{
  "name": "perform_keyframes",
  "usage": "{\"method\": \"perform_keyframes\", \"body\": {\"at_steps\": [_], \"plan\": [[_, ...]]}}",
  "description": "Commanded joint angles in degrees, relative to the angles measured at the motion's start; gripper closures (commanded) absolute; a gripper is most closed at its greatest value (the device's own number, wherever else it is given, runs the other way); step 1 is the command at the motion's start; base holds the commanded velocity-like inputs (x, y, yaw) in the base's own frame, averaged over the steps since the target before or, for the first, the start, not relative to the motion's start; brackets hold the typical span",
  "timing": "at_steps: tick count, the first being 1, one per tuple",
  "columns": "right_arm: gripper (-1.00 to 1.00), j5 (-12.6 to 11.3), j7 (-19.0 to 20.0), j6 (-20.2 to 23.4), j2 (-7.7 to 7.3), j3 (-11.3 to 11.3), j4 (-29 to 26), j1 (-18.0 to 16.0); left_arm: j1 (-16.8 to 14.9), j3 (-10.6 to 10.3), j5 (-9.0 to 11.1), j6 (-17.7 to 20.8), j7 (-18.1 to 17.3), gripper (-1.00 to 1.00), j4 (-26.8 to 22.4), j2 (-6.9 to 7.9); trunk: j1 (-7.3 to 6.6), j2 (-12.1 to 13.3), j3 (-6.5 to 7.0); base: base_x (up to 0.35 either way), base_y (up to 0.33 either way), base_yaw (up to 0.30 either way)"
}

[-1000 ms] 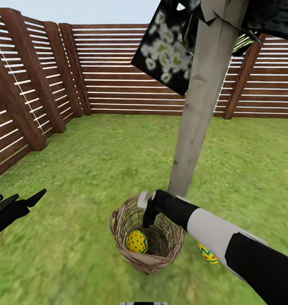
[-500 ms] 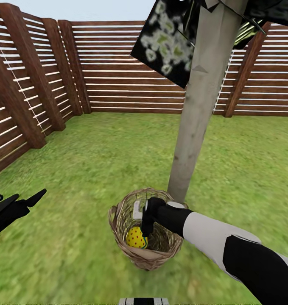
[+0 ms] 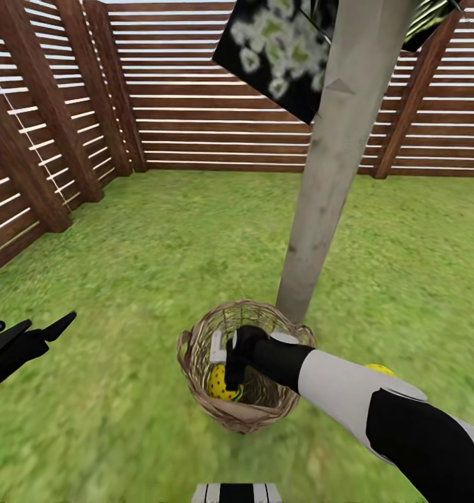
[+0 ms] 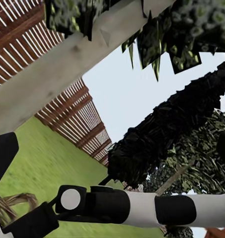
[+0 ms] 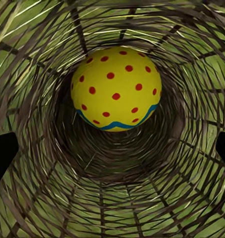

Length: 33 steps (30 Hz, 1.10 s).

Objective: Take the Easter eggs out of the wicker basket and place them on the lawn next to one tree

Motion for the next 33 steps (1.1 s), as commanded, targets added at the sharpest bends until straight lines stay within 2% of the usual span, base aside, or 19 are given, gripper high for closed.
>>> {"method": "perform_keyframes", "body": {"at_steps": [1,8,13,18,22,28,30,33], "plan": [[-1.00,0.61,0.39,0.06,0.03,0.02,-0.12,-0.05,-0.02,0.00,0.03,0.60,-0.16,-1.00,-0.01,0.01,0.01,-0.04,-0.27,0.000,0.000,0.000],[-1.00,0.72,0.30,0.08,0.74,-0.02,-0.20,-0.06,-0.02,0.00,0.03,0.60,-0.15,-1.00,0.07,0.01,0.19,-0.13,-1.83,0.000,0.000,0.000],[-1.00,5.66,-0.38,0.22,1.20,-0.18,-0.68,-0.13,-0.02,0.00,0.03,0.60,-0.13,-1.00,0.08,0.01,0.32,-0.20,-2.93,0.000,0.000,0.000],[-1.00,5.94,-1.09,0.43,1.17,-0.42,-0.62,-0.13,-0.02,0.00,0.03,0.60,-0.12,-1.00,0.08,0.01,0.45,-0.26,-4.04,0.000,0.000,0.000],[-1.00,5.91,-5.01,0.51,1.13,-0.50,-0.63,-0.13,-0.02,-0.01,0.03,0.60,-0.11,-1.00,0.08,0.01,0.55,-0.32,-4.93,0.000,0.000,0.000],[-1.00,5.90,-5.61,0.35,1.16,-0.64,-1.61,-0.13,-0.02,-0.03,0.03,0.60,-0.10,-1.00,0.08,0.00,0.71,-0.40,-6.26,0.000,0.000,0.000],[-1.00,5.90,-5.65,0.33,1.14,-1.26,-2.20,-0.13,-0.02,-0.04,0.03,0.60,-0.09,-1.00,0.08,-0.04,0.76,-0.42,-6.70,0.000,0.000,0.000],[-1.00,5.97,-5.67,0.26,1.13,-4.23,-2.70,-0.13,-0.02,-0.05,0.03,0.60,-0.09,-1.00,0.08,-0.06,0.84,-0.46,-7.36,0.000,0.000,0.000]]}}
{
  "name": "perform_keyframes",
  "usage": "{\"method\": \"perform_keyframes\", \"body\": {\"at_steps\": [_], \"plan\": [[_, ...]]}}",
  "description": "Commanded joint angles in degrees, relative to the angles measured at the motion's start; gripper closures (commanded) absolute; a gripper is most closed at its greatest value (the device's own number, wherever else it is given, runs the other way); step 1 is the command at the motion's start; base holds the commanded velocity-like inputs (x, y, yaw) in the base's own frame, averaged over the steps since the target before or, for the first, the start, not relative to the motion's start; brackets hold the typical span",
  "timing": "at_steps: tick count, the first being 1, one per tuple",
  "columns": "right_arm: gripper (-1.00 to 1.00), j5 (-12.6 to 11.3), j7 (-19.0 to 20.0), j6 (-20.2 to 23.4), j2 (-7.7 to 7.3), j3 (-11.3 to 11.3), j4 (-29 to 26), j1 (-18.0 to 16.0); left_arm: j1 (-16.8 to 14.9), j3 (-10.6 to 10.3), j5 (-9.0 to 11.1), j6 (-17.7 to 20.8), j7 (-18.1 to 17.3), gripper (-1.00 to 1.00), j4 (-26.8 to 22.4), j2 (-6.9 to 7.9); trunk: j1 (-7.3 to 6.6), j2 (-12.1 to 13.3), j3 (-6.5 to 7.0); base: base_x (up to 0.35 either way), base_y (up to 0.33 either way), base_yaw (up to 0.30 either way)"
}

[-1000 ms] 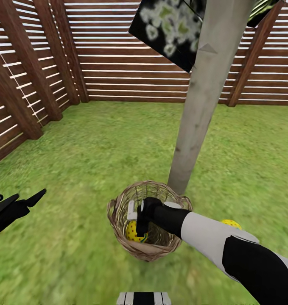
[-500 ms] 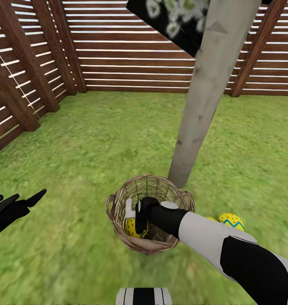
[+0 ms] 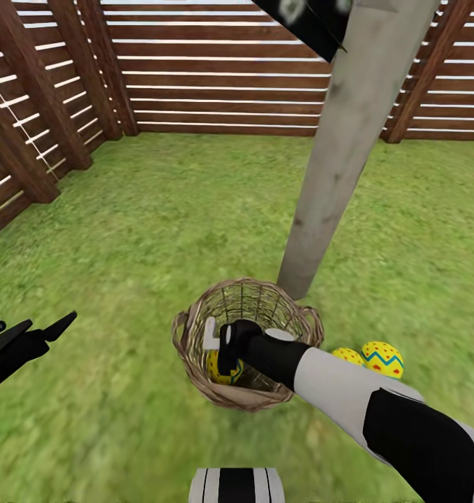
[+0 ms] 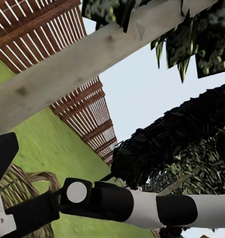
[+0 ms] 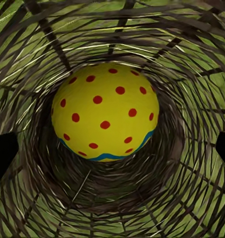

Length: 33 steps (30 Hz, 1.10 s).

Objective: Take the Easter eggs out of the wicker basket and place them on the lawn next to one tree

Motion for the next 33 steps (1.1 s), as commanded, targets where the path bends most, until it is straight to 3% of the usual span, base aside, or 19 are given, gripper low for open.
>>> {"method": "perform_keyframes", "body": {"at_steps": [1,4,14,33], "plan": [[-1.00,0.65,0.41,0.09,0.00,-0.25,-0.11,-0.04,-0.02,0.00,0.03,0.60,-0.18,-1.00,-0.01,0.01,0.01,-0.03,-0.27,0.000,0.000,0.000],[-1.00,0.77,0.44,0.08,0.02,-0.63,-0.11,-0.04,-0.02,-0.02,0.03,0.60,-0.13,-1.00,-0.01,0.04,0.09,-0.07,-0.93,0.000,0.000,0.000],[-1.00,0.96,0.57,0.08,0.00,-0.76,-0.11,-0.04,-0.02,0.06,0.03,0.60,-0.25,-1.00,0.25,0.02,0.09,-0.07,-0.93,0.032,0.000,0.000],[-1.00,1.03,0.53,0.08,0.02,-0.61,-0.20,-0.04,-0.02,0.09,0.03,-0.29,-0.26,-1.00,0.18,-1.84,0.09,-0.07,-0.93,0.078,0.000,0.000]]}}
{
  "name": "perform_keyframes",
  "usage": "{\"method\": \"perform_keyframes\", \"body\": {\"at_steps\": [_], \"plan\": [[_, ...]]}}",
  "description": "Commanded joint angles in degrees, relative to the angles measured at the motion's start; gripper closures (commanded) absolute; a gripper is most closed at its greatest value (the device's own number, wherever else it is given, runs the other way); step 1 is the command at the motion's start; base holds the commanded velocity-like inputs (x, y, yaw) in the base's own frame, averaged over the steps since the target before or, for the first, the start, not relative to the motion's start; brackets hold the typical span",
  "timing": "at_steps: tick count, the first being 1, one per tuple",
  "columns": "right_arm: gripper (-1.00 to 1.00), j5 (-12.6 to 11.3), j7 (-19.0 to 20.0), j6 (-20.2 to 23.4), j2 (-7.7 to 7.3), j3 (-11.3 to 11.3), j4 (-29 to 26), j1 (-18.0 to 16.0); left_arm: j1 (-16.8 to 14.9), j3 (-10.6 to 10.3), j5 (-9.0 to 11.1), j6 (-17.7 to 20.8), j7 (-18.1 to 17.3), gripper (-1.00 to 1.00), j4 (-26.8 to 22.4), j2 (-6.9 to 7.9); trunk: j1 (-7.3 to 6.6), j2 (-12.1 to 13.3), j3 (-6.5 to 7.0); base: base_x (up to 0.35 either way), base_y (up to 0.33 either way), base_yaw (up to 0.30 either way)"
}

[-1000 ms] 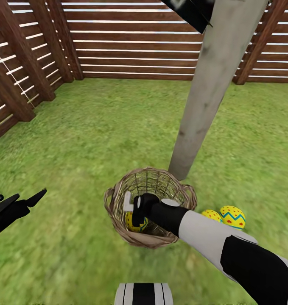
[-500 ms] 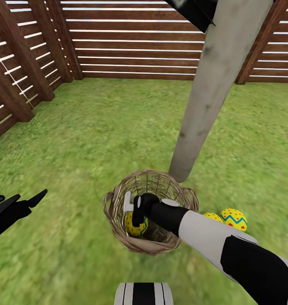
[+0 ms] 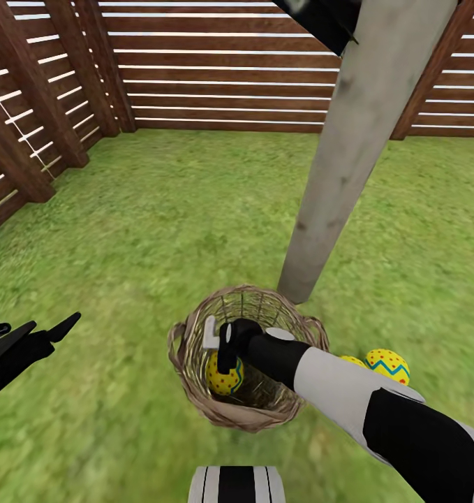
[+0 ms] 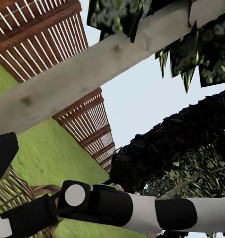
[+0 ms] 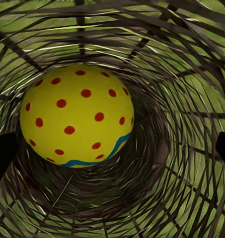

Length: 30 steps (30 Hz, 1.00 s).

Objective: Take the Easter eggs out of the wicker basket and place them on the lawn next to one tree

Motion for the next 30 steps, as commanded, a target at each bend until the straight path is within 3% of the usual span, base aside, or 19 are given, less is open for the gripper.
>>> {"method": "perform_keyframes", "body": {"at_steps": [1,15,19,22,25,30], "plan": [[-1.00,0.58,0.43,0.09,0.02,0.08,-0.16,-0.04,-0.02,0.02,0.02,0.48,-0.18,-1.00,-0.01,-0.06,-0.01,-0.02,-0.04,0.008,0.000,0.000],[-1.00,0.58,-0.81,0.11,-0.03,0.18,-1.86,0.01,-0.02,-0.04,0.02,0.26,-0.18,-1.00,-0.10,-0.17,0.33,-0.19,-2.92,0.001,0.000,0.000],[-1.00,1.07,-0.41,-1.22,-1.34,-0.94,-0.55,-1.29,0.51,-1.33,-0.15,-0.74,0.65,-1.00,0.75,-0.83,0.33,-0.19,-2.91,0.000,0.000,0.000],[-1.00,0.67,-1.39,-0.26,-2.13,0.04,-0.87,-1.78,0.51,-0.90,-0.23,-0.24,-0.30,-1.00,0.90,-0.79,0.33,-0.19,-2.91,0.000,0.000,0.000],[-1.00,0.63,-1.56,-0.56,-2.35,0.35,-0.38,-1.86,0.51,-0.92,-0.24,-0.18,-0.42,-1.00,0.94,-0.79,0.33,-0.19,-2.91,0.000,0.000,0.000],[-1.00,0.63,-1.61,-1.34,-2.40,-1.11,0.35,-1.83,0.51,-1.00,-0.24,-0.18,-0.44,-1.00,0.87,-0.79,0.46,-0.26,-4.02,0.000,0.000,0.000]]}}
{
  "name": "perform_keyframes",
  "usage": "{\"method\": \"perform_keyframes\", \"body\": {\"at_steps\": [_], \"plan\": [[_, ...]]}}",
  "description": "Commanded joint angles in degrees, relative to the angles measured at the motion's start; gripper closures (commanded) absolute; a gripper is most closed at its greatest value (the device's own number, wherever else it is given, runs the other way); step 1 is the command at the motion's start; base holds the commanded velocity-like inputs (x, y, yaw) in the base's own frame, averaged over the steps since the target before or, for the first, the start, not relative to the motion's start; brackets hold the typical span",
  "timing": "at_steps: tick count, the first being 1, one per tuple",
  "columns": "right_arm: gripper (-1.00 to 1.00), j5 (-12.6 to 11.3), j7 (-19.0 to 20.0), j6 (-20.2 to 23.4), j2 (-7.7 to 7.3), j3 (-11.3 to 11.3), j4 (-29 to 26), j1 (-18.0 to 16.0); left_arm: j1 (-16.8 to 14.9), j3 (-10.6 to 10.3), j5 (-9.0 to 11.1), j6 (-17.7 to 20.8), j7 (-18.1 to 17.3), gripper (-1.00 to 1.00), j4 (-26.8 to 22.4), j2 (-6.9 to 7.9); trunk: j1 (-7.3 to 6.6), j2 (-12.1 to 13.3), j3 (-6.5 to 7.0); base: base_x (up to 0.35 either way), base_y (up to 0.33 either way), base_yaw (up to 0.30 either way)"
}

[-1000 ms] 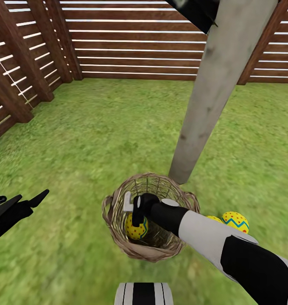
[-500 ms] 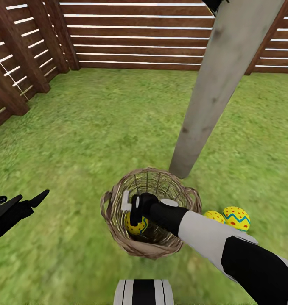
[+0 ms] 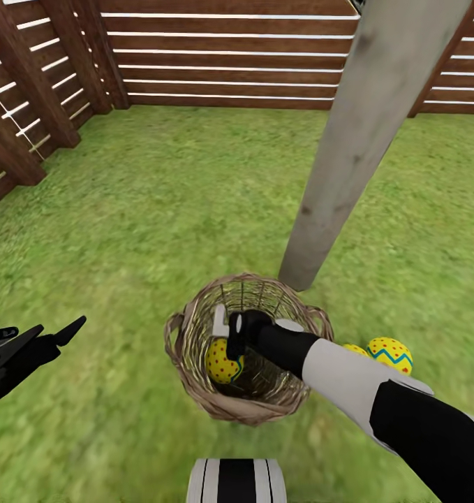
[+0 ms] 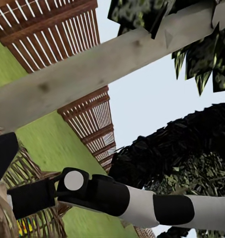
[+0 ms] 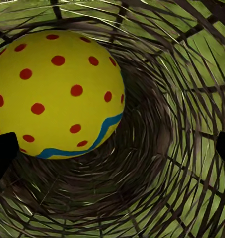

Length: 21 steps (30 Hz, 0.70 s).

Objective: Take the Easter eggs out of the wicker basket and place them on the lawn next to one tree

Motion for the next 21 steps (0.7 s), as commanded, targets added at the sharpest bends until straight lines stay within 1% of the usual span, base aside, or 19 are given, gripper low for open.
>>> {"method": "perform_keyframes", "body": {"at_steps": [1,6,11,12,14,16,19,21], "plan": [[-1.00,0.60,0.38,-0.15,0.00,-0.26,0.00,-0.05,-0.02,0.00,0.03,0.60,-0.18,-1.00,-0.01,0.01,0.01,-0.03,-0.27,0.000,0.000,0.000],[-1.00,0.60,0.35,-1.15,0.03,-1.67,0.18,-0.07,-0.02,-0.01,0.03,0.61,-0.18,-1.00,-0.01,0.01,0.14,-0.10,-1.37,0.000,0.000,0.000],[-1.00,0.48,0.41,-2.56,-0.14,-3.28,0.55,-0.07,-0.02,-0.01,0.03,0.61,-0.18,-1.00,0.00,0.01,0.14,-0.10,-1.37,0.000,0.000,0.000],[-1.00,0.46,0.45,-5.65,-0.19,-5.99,1.03,-0.07,-0.02,-0.01,0.03,0.61,-0.18,-1.00,-0.01,0.01,0.14,-0.10,-1.37,0.000,0.000,0.000],[-1.00,0.42,0.50,-7.67,-0.12,-6.40,2.98,-0.08,-0.02,-0.01,0.03,0.61,-0.18,-1.00,-0.01,0.01,0.19,-0.13,-1.82,0.000,0.000,0.000],[-1.00,0.39,0.52,-9.17,0.09,-6.59,5.04,-0.10,-0.02,-0.01,0.03,0.60,-0.18,-1.00,0.00,0.01,0.19,-0.13,-1.82,0.000,0.000,0.000],[-1.00,0.36,0.52,-9.81,0.21,-6.65,5.73,-0.09,-0.02,-0.01,0.03,0.60,-0.18,-1.00,-0.01,0.01,0.27,-0.17,-2.48,0.000,0.000,0.000],[-1.00,0.36,0.58,-9.92,0.26,-6.68,5.85,-0.07,-0.02,-0.06,0.03,0.60,-0.18,-1.00,-0.01,0.01,0.27,-0.17,-2.48,0.000,0.000,0.000]]}}
